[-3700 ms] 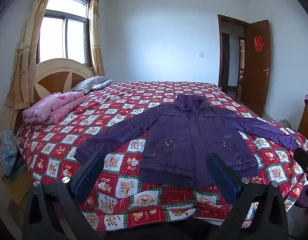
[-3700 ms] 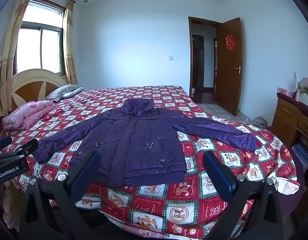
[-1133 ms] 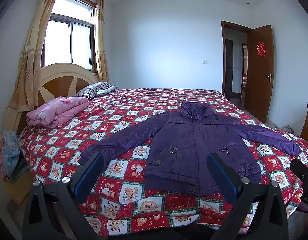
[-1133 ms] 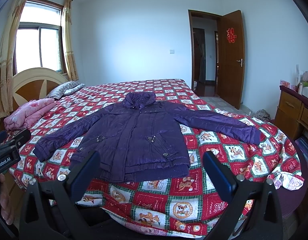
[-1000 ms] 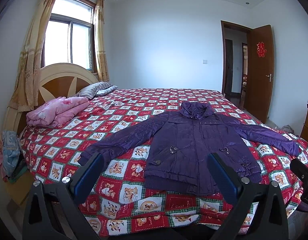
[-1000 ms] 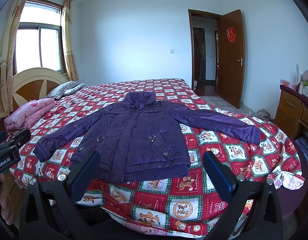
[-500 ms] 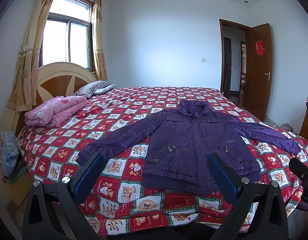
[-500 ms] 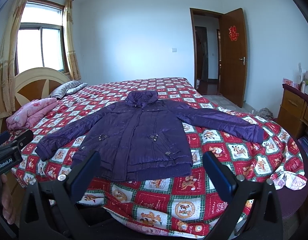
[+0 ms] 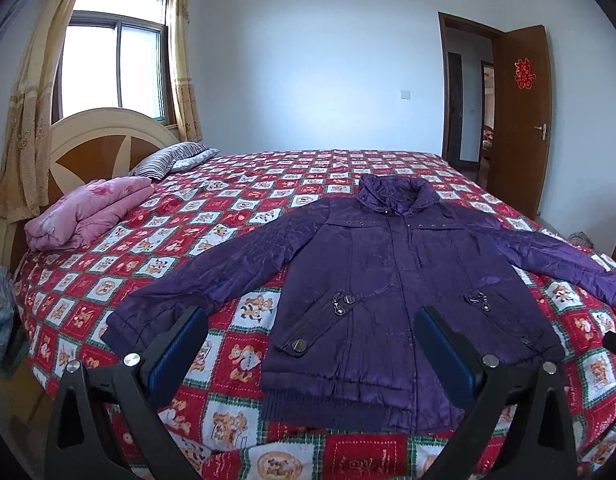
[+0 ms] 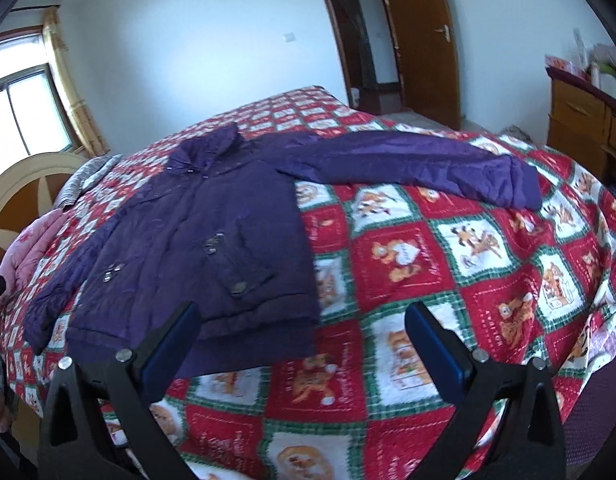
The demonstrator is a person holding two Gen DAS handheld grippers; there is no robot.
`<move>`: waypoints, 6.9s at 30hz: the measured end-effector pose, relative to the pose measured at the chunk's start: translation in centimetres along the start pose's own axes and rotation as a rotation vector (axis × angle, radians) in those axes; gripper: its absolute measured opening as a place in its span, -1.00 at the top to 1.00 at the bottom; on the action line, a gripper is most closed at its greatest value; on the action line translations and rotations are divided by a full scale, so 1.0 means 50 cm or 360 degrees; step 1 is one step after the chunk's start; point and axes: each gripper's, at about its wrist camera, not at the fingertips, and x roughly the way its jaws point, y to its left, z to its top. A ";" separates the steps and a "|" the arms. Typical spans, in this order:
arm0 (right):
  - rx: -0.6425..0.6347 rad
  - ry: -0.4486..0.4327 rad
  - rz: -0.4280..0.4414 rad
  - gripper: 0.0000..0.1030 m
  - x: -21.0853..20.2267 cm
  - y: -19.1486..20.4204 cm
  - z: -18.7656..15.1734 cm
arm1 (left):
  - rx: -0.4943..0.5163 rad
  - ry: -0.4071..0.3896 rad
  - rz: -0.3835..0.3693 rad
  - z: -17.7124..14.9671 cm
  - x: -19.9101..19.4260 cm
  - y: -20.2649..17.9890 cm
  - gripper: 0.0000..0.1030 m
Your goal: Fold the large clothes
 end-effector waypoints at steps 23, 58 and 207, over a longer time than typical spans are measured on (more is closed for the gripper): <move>0.0892 0.0069 -0.0414 -0.28 0.127 -0.480 0.238 | 0.0057 0.0348 0.0168 0.081 0.467 -0.079 -0.99; -0.1085 -0.0475 -0.0315 0.84 0.127 0.393 0.438 | -0.0188 0.0386 0.0176 0.110 0.508 0.112 -0.99; -0.0855 0.0268 0.0143 -0.28 0.511 0.465 0.140 | -0.0010 0.0227 0.0007 0.108 0.472 0.051 -0.86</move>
